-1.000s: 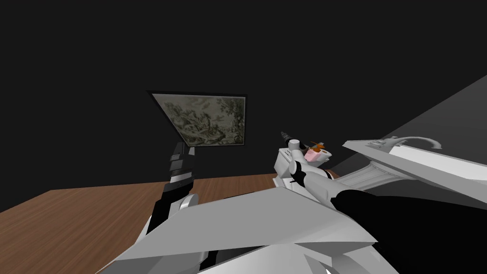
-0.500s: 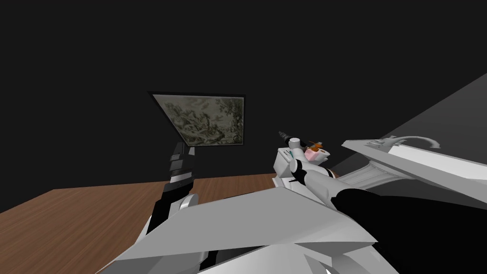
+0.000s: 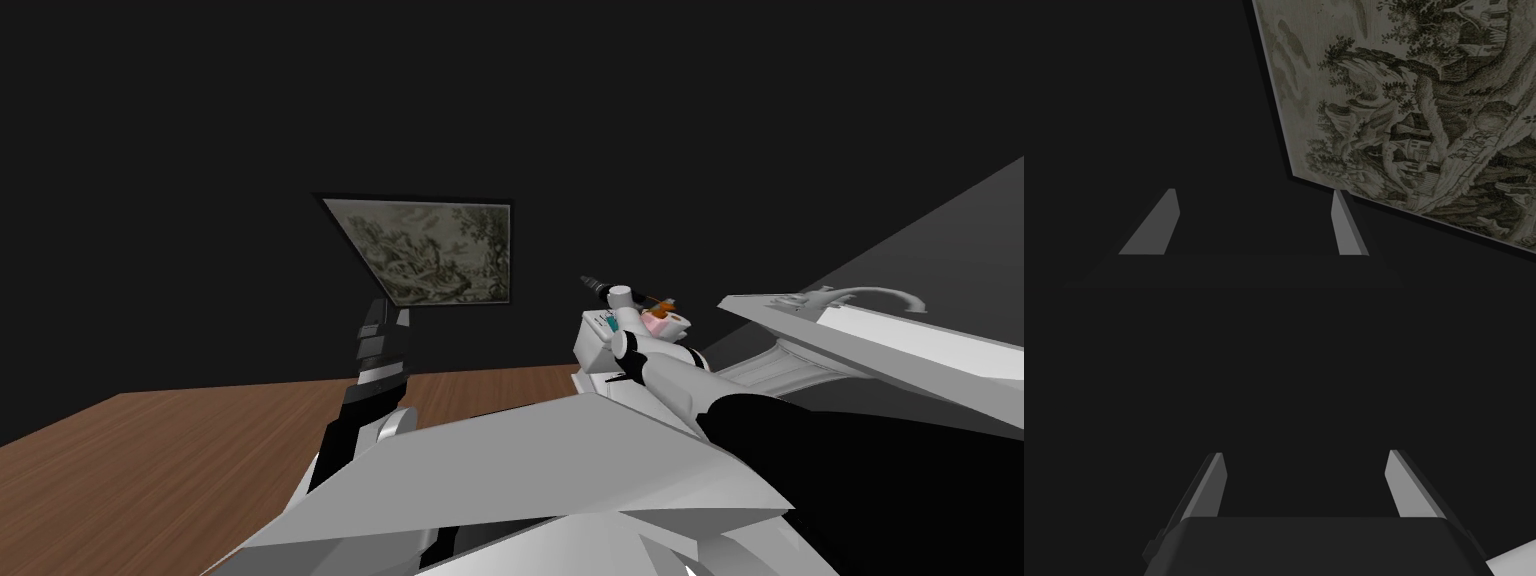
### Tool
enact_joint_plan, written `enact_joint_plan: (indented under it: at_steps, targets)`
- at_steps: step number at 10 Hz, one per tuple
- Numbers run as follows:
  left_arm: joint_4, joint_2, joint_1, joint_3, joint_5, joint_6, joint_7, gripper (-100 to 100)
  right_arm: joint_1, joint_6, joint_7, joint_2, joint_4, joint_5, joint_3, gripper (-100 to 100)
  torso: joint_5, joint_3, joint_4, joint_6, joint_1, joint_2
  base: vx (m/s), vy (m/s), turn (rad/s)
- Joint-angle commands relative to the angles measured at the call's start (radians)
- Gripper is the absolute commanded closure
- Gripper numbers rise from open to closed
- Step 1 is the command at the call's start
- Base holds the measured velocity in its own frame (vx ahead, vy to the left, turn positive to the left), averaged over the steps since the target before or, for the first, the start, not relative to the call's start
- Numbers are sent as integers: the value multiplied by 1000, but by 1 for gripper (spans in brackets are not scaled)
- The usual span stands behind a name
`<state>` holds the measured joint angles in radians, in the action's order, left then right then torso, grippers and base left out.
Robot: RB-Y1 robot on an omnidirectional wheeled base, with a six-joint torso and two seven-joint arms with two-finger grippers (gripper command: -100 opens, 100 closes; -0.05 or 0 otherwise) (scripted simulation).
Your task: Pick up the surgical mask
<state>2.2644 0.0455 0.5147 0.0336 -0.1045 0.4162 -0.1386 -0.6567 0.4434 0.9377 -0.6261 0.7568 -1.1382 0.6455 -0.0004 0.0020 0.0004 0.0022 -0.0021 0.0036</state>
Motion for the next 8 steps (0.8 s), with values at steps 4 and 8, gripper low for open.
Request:
enact_joint_plan:
  at_steps: [4, 8]
  targets:
    - [0, 0, 0, 0, 0, 0, 0, 0, -22, 118, -1, -28, -22, 20, -24, -100, 0, 0, 0, 0, 1, -1, -11, -18, 9]
    - [0, 0, 0, 0, 0, 0, 0, 0, -55, 233, 7, -73, -55, 58, -65, -100, 0, -1, 0, 0, 1, -1, -8, -27, 18]
